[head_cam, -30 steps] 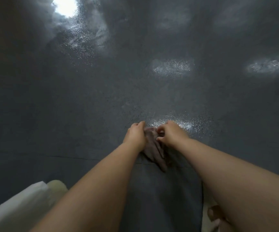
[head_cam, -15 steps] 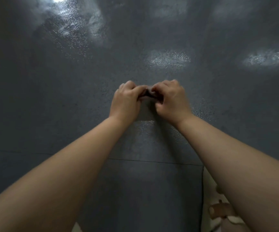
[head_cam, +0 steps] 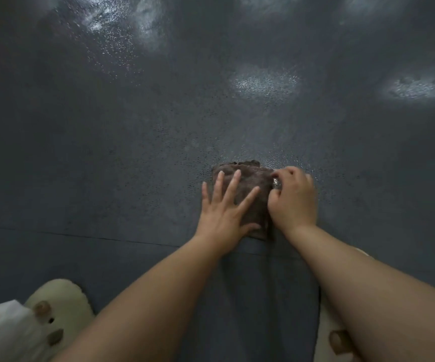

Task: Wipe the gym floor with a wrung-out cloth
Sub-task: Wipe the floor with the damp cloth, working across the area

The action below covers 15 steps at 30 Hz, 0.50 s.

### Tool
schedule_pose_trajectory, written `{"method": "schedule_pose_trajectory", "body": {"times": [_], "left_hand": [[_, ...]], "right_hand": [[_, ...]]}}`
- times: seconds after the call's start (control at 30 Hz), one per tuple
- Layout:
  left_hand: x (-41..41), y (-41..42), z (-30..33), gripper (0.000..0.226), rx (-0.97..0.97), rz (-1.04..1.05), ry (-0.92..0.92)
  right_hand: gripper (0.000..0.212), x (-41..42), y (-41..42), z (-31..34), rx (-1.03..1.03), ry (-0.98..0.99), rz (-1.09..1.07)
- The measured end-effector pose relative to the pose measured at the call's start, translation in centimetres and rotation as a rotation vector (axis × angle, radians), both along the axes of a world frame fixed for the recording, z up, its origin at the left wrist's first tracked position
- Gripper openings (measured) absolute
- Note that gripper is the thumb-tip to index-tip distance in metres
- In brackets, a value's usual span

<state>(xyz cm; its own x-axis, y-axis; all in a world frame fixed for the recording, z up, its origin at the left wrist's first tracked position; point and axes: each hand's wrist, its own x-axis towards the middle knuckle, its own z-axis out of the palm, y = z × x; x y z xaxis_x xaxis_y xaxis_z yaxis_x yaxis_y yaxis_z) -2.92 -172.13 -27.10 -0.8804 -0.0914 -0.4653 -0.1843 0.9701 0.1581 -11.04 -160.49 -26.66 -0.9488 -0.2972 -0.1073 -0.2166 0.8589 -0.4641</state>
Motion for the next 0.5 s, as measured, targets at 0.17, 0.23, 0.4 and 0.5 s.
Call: {"method": "schedule_pose_trajectory", "body": {"times": [0.17, 0.23, 0.4, 0.5], "left_hand": [[-0.4, 3.3, -2.4, 0.068, 0.025, -0.007, 0.101], [-1.2, 3.0, -2.3, 0.072, -0.003, -0.142, 0.103], [-4.4, -0.9, -2.2, 0.071, 0.014, -0.233, 0.118], [-6.3, -4.1, -2.4, 0.059, -0.070, -0.205, 0.151]], "right_hand": [[0.033, -1.1, -1.0, -1.3, -0.016, 0.001, -0.254], [0.030, -0.9, -1.8, -1.7, -0.019, 0.022, -0.287], [0.043, -1.1, -3.8, -1.8, -0.021, 0.063, -0.335], [0.050, -1.4, -5.3, -2.2, 0.042, 0.077, -0.207]]}}
